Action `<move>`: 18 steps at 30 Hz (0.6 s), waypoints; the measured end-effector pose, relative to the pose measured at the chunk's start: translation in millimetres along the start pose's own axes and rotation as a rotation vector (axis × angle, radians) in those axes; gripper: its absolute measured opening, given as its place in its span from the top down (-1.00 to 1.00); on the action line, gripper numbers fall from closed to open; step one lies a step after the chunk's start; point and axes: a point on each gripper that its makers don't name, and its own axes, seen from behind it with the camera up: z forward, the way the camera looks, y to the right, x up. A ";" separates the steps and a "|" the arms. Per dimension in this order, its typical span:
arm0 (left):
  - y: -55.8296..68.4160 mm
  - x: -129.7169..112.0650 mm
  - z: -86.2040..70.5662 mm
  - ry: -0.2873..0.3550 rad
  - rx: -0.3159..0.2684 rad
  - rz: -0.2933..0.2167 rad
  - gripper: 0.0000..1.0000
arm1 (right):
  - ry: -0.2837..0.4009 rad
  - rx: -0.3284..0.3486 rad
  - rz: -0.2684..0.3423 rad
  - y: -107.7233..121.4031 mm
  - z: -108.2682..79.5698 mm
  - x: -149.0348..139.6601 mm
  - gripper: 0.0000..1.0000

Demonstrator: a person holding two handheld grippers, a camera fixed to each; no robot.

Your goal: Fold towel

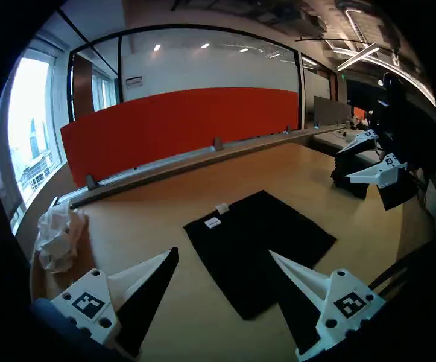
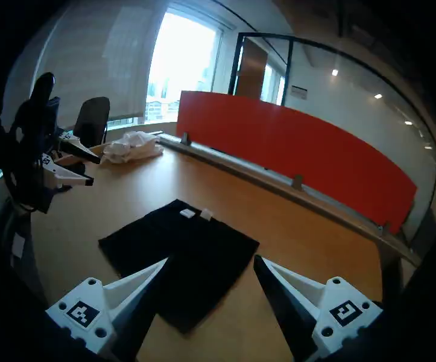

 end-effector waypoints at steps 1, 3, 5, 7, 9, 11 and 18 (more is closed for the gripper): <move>1.4 -4.4 1.4 -0.008 -0.004 -0.002 -1.00 | -0.006 0.002 0.003 -0.8 1.4 -3.8 -1.00; 4.3 -13.4 4.2 -0.026 -0.012 -0.004 -1.00 | -0.018 0.007 0.010 -2.5 4.1 -11.8 -1.00; 6.7 -21.1 6.6 -0.041 -0.018 -0.005 -1.00 | -0.029 0.012 0.018 -4.2 6.4 -19.2 -1.00; 9.6 -28.8 9.2 -0.056 -0.028 -0.005 -1.00 | -0.039 0.017 0.021 -6.3 8.9 -26.9 -1.00; 12.8 -36.4 11.8 -0.073 -0.038 -0.003 -1.00 | -0.050 0.023 0.023 -8.9 11.8 -34.8 -1.00; 15.9 -43.7 14.3 -0.089 -0.047 -0.001 -1.00 | -0.061 0.030 0.024 -11.7 15.1 -42.5 -1.00; 24.3 -69.3 25.2 -0.143 -0.072 0.003 -1.00 | -0.101 0.059 0.026 -23.7 29.7 -68.2 -1.00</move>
